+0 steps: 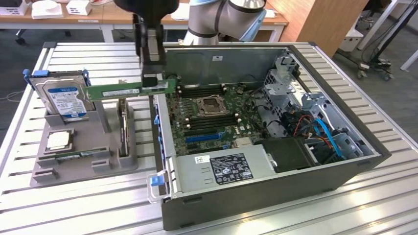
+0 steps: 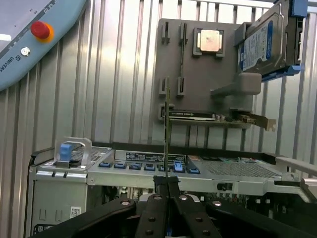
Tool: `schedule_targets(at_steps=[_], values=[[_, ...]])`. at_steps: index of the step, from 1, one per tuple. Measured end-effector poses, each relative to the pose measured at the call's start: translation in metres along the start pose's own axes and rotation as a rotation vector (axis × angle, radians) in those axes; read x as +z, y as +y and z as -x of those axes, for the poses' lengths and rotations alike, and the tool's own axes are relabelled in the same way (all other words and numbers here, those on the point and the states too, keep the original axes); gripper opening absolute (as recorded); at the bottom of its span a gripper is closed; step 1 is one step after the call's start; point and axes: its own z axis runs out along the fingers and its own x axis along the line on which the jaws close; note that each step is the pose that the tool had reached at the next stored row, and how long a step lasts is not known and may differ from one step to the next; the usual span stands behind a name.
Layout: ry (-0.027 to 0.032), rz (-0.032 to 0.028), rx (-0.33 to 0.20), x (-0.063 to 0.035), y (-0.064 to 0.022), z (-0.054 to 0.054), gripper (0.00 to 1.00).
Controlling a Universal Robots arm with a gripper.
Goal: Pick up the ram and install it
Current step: 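Pick up the ram and move it above insertion slot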
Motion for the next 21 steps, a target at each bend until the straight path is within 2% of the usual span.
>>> schedule_targets(at_steps=[14,21], values=[[-0.0059,-0.0001,-0.013,-0.0018,-0.0405,-0.002,0.11],[-0.0061,-0.0002,-0.014,-0.0027,-0.0630,-0.004,0.11]])
